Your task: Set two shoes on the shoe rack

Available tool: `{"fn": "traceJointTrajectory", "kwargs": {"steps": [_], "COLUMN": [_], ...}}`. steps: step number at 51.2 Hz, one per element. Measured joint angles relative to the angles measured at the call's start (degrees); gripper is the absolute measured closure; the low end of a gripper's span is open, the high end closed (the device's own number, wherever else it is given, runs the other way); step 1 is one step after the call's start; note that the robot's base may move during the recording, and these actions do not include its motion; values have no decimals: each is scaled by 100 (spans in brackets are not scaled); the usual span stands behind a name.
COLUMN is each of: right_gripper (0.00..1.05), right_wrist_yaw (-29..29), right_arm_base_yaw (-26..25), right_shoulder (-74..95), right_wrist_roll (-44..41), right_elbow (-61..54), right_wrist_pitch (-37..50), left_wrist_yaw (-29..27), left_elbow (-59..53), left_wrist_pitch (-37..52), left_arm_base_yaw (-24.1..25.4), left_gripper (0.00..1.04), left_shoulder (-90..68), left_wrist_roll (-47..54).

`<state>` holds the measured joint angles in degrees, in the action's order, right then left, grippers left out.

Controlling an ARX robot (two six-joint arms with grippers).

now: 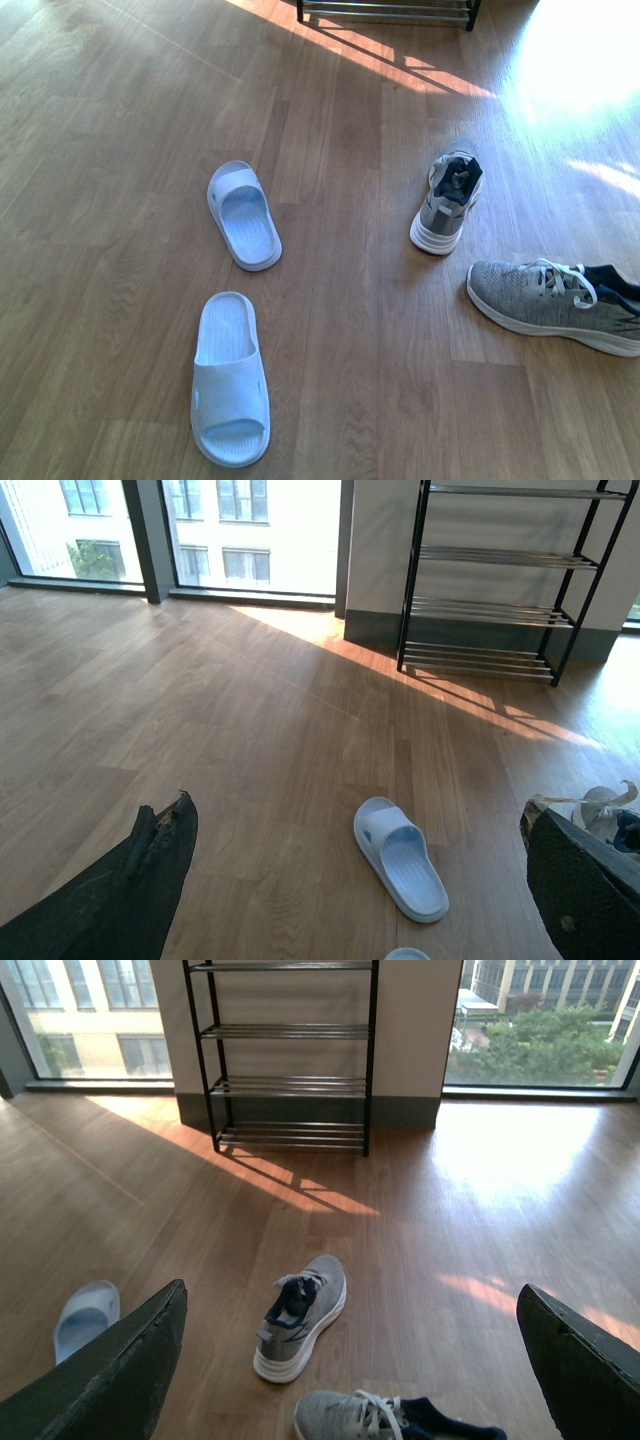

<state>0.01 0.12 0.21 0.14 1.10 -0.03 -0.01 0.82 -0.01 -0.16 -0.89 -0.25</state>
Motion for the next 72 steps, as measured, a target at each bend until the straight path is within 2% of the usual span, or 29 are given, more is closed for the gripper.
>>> {"fn": "traceJointTrajectory", "kwargs": {"steps": [43, 44, 46, 48, 51, 56, 61, 65, 67, 72], "right_gripper": [9, 9, 9, 9, 9, 9, 9, 9, 9, 9], "right_wrist_yaw": [15, -57, -732, -1615, -2170, -2691, -2973, -2986, -2975, -2651], "right_arm_base_yaw": [-4, -17, -238, -699, -1108, -1550, -1912, -2181, -2378, -2750], "right_shoulder": [7, 9, 140, 708, 1545, 3340, 5246, 6666, 7698, 10065], "right_wrist_roll": [0, 46, 376, 804, 826, 229, -798, -1672, -2380, -3818], "right_elbow": [0, 2, 15, 70, 238, 551, 688, 752, 866, 1346], "right_wrist_pitch": [0, -4, 7, 313, 708, 1543, 2363, 2988, 3471, 4350], "left_wrist_yaw": [2, 2, 0, 4, 2, 2, 2, 2, 2, 0], "left_elbow": [0, 0, 0, 0, 0, 0, 0, 0, 0, 0], "left_wrist_pitch": [0, 0, 0, 0, 0, 0, 0, 0, 0, 0], "left_arm_base_yaw": [0, 0, 0, 0, 0, 0, 0, 0, 0, 0], "left_gripper": [9, 9, 9, 9, 9, 9, 9, 9, 9, 9], "left_shoulder": [0, 0, 0, 0, 0, 0, 0, 0, 0, 0], "left_wrist_roll": [-2, 0, -2, 0, 0, 0, 0, 0, -2, -2]}}
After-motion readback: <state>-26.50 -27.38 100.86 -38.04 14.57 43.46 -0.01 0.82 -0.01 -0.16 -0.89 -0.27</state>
